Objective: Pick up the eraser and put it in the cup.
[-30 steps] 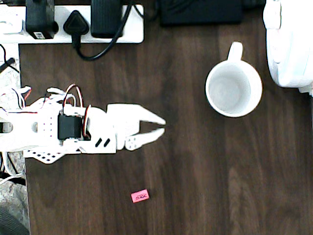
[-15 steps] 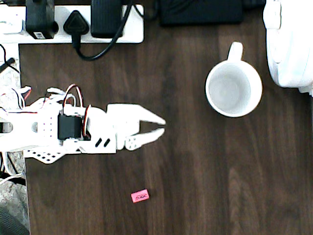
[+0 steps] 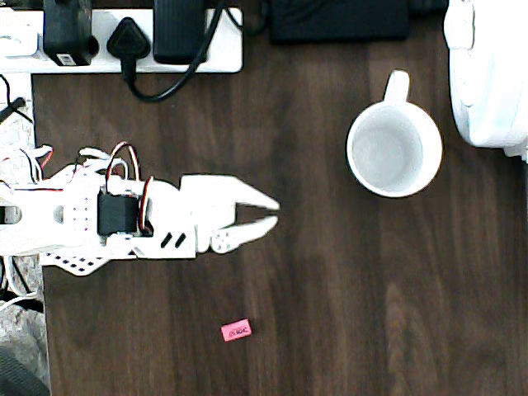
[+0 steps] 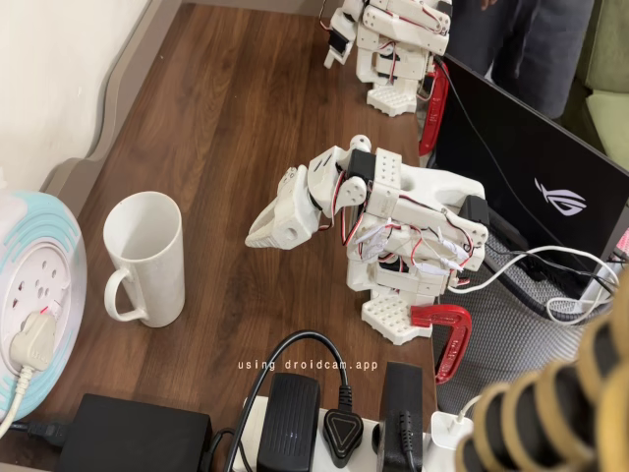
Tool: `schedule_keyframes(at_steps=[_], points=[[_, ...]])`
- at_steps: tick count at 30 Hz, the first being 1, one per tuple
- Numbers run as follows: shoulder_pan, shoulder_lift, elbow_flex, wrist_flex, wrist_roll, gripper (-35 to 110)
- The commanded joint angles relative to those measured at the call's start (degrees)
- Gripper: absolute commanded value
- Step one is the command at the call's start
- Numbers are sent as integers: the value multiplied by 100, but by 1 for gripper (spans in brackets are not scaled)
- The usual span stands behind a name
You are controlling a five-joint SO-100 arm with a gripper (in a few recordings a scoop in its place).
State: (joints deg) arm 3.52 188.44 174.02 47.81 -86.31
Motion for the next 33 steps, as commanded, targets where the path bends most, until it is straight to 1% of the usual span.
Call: schedule_keyframes(at_steps=[1,19,22,23,25,27,28,29,32,33], points=[[132,70,88,132,-141,5],[132,70,88,132,-141,5],[97,70,88,158,-316,12],[114,70,88,176,-422,13],[185,62,88,202,-642,3],[483,18,88,132,-1028,0],[677,-255,35,-26,-1028,0],[888,-545,-18,-176,-1239,0],[1714,-1881,-334,-949,-1600,4],[1916,-2338,-580,-1055,-1600,5]])
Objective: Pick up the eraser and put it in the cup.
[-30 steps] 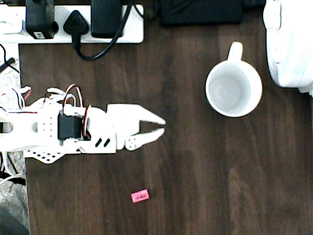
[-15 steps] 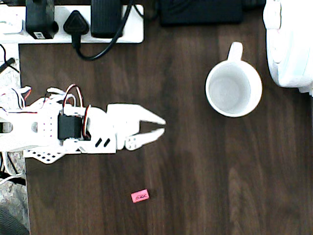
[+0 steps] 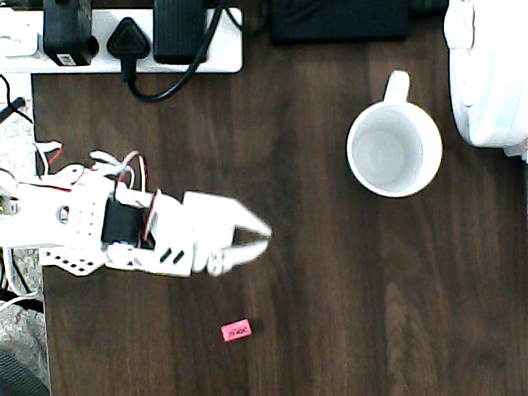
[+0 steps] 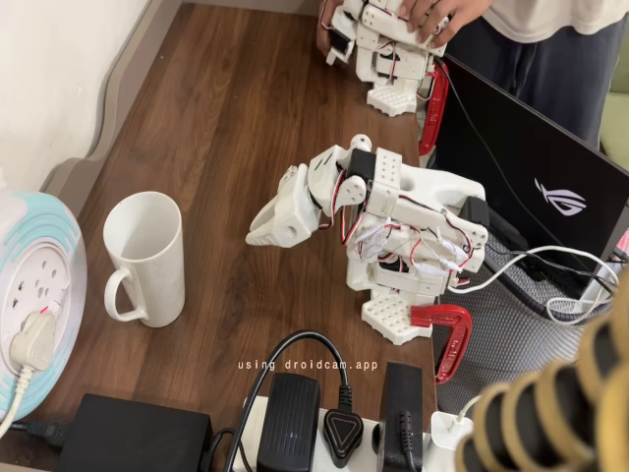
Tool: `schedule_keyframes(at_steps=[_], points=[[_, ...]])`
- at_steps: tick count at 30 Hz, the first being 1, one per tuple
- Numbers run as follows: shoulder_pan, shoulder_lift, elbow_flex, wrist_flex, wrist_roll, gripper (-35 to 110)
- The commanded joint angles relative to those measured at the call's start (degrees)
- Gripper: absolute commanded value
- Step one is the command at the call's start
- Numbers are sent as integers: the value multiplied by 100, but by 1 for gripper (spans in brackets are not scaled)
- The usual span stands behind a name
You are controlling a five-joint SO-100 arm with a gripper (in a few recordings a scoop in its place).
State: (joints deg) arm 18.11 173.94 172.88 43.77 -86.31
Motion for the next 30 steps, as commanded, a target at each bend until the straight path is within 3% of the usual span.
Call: schedule_keyframes(at_steps=[1,10,16,30], points=[[659,-1371,-809,-668,-1529,6],[1907,-3867,-2364,-1345,-1274,15],[2399,-4377,-2496,-1318,-1450,20],[2171,-4676,-2496,-527,-1749,27]])
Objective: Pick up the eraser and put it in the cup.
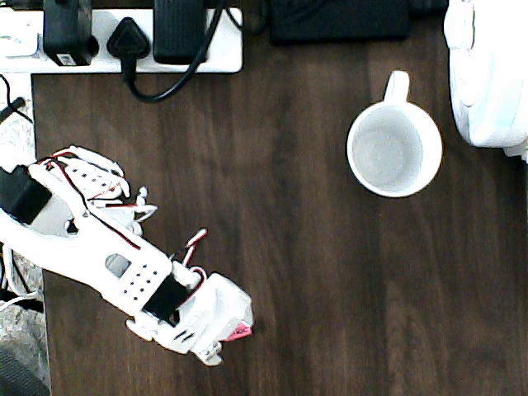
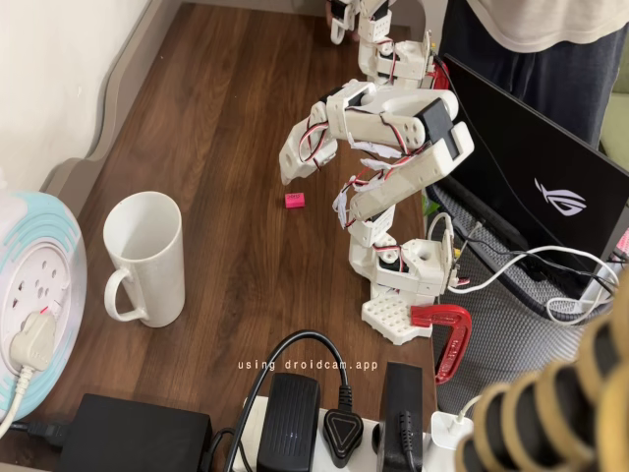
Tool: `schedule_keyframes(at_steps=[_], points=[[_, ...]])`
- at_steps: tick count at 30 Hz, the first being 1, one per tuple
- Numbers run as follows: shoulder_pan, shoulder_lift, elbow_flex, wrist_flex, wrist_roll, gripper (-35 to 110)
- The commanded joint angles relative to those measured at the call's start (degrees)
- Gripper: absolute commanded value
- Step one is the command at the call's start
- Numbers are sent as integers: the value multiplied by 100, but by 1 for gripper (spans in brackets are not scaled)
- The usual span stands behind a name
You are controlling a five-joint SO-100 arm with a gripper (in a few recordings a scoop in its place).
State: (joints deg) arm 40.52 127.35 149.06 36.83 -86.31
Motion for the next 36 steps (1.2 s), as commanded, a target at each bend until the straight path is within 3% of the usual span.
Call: schedule_keyframes(at_steps=[1,19,27,36], points=[[-97,-79,-123,167,-1740,27],[-193,-1160,-606,167,-1547,28],[-114,-1433,-817,176,-1450,6],[-97,-1441,-809,167,-1450,0]])
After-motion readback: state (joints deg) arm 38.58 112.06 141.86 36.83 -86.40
